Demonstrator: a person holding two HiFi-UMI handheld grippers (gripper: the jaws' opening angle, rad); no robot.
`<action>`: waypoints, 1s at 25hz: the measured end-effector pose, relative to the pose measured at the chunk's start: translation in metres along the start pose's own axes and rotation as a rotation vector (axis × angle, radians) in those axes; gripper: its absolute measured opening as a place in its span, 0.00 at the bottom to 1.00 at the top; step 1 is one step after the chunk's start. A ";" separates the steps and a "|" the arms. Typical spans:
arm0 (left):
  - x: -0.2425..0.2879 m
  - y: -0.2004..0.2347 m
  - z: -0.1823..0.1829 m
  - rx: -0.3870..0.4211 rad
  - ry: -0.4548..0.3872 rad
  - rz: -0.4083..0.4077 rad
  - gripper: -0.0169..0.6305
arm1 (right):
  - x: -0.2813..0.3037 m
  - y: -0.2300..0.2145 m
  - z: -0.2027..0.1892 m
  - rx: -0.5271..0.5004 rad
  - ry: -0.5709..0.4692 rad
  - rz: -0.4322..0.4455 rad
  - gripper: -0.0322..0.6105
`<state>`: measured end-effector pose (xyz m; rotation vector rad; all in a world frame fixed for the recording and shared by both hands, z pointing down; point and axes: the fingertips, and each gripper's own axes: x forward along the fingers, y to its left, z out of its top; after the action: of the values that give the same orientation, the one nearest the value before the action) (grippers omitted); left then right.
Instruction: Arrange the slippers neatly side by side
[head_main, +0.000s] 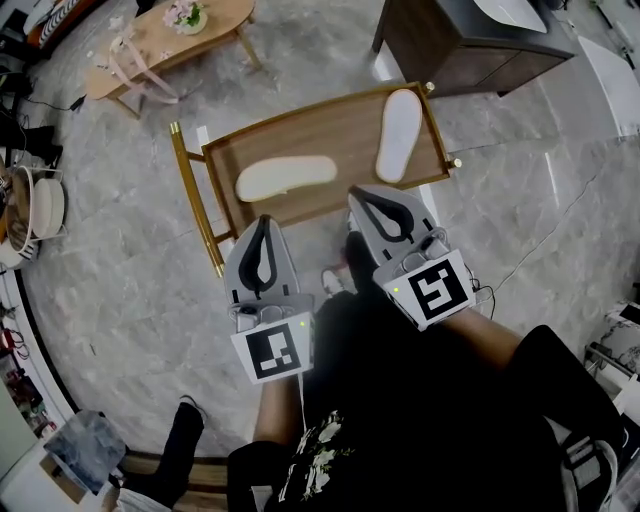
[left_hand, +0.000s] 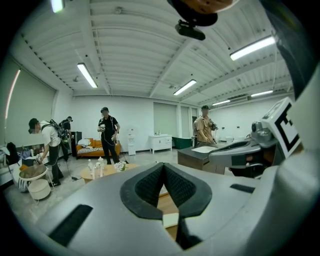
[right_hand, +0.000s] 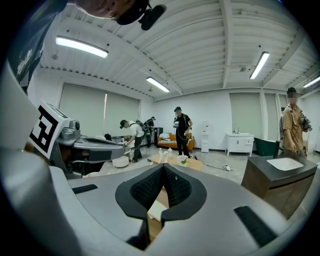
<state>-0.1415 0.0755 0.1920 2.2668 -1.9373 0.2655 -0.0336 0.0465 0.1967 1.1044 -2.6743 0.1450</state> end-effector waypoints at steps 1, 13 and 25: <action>0.005 0.002 0.001 -0.001 0.002 0.005 0.03 | 0.005 -0.002 0.001 0.000 0.000 0.007 0.05; 0.061 0.002 0.028 0.040 -0.003 0.052 0.03 | 0.041 -0.057 0.012 0.019 -0.021 0.042 0.05; 0.119 -0.030 0.043 0.062 -0.003 0.047 0.03 | 0.058 -0.121 0.007 0.027 -0.030 0.062 0.05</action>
<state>-0.0917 -0.0438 0.1770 2.2630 -2.0127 0.3325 0.0104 -0.0800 0.2053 1.0402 -2.7420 0.1769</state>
